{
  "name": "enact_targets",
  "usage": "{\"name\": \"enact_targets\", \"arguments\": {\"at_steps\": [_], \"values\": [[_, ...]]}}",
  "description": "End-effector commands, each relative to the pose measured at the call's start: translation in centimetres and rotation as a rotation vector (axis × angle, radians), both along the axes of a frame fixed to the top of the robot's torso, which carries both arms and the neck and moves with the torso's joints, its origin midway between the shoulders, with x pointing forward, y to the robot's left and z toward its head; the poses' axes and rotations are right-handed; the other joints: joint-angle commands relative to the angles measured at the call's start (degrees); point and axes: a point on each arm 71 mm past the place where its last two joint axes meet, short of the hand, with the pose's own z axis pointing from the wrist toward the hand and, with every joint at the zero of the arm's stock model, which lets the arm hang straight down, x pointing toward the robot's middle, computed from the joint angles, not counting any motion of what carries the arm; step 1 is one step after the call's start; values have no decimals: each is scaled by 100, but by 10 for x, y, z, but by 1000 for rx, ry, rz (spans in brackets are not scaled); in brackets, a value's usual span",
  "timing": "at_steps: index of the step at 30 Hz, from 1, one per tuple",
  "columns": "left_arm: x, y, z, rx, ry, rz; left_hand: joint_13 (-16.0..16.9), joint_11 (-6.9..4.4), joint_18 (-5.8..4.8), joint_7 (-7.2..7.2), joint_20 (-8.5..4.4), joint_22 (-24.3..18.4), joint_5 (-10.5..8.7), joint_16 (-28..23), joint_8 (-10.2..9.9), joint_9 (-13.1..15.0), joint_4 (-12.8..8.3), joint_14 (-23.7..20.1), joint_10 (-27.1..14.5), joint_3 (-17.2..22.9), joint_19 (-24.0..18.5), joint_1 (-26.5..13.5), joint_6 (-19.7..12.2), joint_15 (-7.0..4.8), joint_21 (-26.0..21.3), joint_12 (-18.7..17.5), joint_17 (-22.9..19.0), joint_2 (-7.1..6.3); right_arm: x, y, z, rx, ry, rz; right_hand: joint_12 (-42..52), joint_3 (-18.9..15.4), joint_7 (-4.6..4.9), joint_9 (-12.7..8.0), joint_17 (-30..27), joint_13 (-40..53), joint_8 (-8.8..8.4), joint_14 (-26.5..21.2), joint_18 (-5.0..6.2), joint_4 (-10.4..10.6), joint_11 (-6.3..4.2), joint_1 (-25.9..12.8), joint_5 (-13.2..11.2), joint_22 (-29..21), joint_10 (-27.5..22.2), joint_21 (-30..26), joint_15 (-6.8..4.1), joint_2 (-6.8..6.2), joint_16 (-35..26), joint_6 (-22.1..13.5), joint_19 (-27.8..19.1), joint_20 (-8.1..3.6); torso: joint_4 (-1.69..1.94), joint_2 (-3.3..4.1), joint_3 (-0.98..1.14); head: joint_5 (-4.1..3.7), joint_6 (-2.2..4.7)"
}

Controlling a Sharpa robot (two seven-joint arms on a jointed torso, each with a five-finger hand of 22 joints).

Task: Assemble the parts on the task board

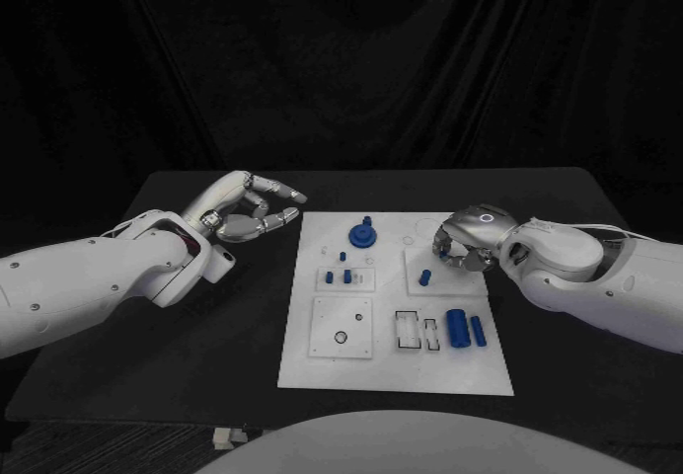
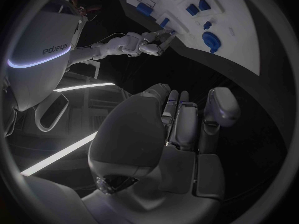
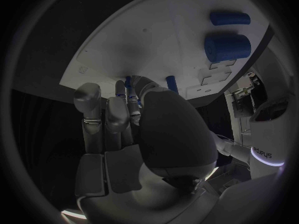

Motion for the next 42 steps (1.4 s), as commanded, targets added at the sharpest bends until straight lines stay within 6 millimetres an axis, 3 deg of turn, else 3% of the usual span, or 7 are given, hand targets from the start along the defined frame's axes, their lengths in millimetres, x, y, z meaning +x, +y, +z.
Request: {"name": "enact_targets", "arguments": {"at_steps": [1, 18, 42], "values": [[-1, -2, 0, -5, 3, -15, -4, -10, 29, -9, 37, 771, 27, 37, 35, 5, -31, 3, 45, -7, -23, 70, 32, 34, 5, 37, -4, -4, -2, 1, 2, 23, -22, 10, 20, 29, 6, 17, -2, -11, 45, -8, -68, -6, -2, 57, -10, 661, 55, 21, -22, -1, 23, 72, 6, -16, -3, -2, 0, 12, 0], [-3, -5, -1, 3, 12, -27, -3, -2, 33, -2, 43, 765, 37, 28, 29, 1, -43, -8, 71, 16, -36, 110, 40, 45, -16, 46, -26, 18, -6, -7, 8, 37, -40, -7, 6, 46, 9, 48, -65, -36, 68, -22, -59, -23, 0, 44, -51, 649, 110, -30, -23, 14, -26, 116, -7, -19, -1, -1, -1, 55, 0], [-1, -8, -5, 14, 41, -31, -5, 3, 43, 6, 47, 750, 39, 2, 20, -4, -55, -32, 78, 27, -63, 136, 34, 51, -76, 46, -77, 20, -4, -9, 53, 53, -115, -10, -10, 56, 11, 71, -129, -60, 75, -44, -53, -33, -2, 29, -113, 637, 157, -73, -22, 20, -84, 131, -22, -18, 0, -2, 0, 38, 0]]}}
